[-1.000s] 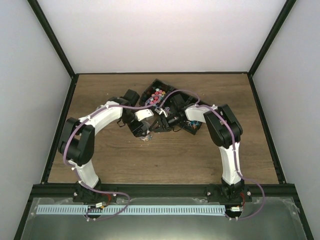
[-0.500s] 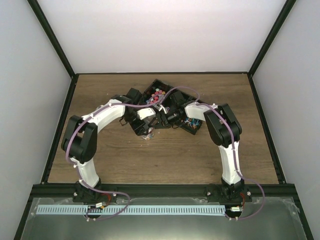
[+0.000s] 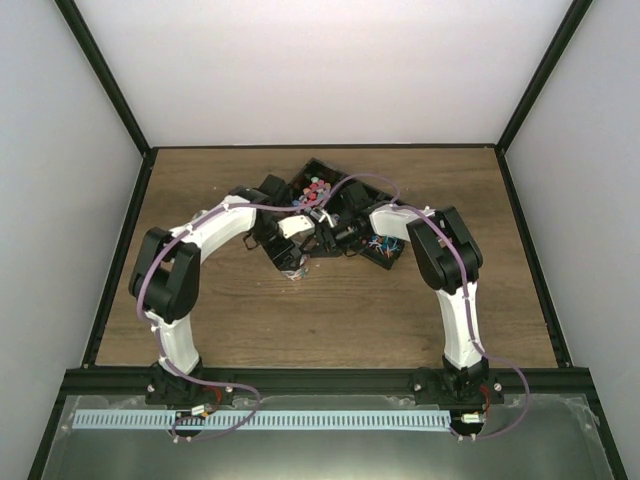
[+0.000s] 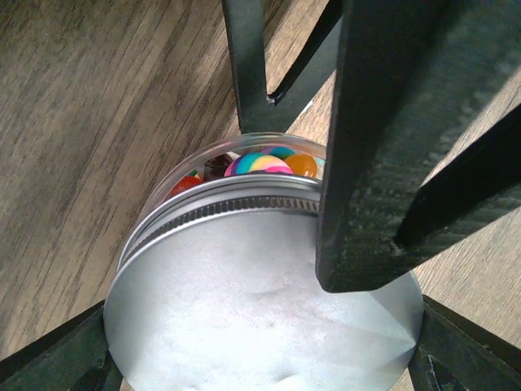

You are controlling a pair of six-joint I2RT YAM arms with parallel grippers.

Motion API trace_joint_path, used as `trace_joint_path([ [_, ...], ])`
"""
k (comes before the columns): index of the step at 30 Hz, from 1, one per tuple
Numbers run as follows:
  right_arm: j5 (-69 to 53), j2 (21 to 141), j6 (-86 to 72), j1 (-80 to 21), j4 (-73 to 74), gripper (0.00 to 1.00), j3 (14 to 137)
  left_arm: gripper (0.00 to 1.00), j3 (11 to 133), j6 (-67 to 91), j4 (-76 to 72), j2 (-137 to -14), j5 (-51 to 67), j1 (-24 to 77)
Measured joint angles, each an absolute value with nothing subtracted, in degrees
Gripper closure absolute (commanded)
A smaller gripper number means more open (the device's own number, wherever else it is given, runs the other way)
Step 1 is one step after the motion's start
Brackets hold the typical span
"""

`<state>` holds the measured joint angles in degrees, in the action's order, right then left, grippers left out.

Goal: Pack the candies

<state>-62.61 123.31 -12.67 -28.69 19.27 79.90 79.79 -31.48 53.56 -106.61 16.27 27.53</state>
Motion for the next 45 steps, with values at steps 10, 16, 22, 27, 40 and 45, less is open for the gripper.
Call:
trace_joint_path([
  [10, -62.57, 123.33, -12.49, -28.36, 20.62, 0.43, 80.6, 0.15, 81.36, -28.58, 54.63, -107.94, 16.75, 27.55],
  [16, -62.28, 123.35, -12.08, -28.21, 21.06, 0.45, 80.75, 0.06, 82.41, -27.33, 55.16, -108.77, 17.37, 27.53],
  [22, -61.32, 124.11, -11.42, -28.08, 21.39, 0.48, 80.75, 0.01, 82.5, -27.16, 53.58, -109.56, 18.79, 27.94],
  [27, -61.32, 124.11, -11.18, -27.9, 21.69, 0.5, 80.75, 0.0, 82.5, -27.05, 52.8, -109.67, 19.29, 28.16],
  [40, -61.01, 124.11, -10.33, -27.83, 21.63, 0.44, 80.73, 0.06, 79.02, -26.3, 48.31, -101.32, 21.08, 24.29],
  [45, -60.93, 124.11, -10.07, -27.83, 21.41, 0.44, 80.68, 0.22, 75.31, -29.06, 47.07, -95.13, 21.04, 23.9],
])
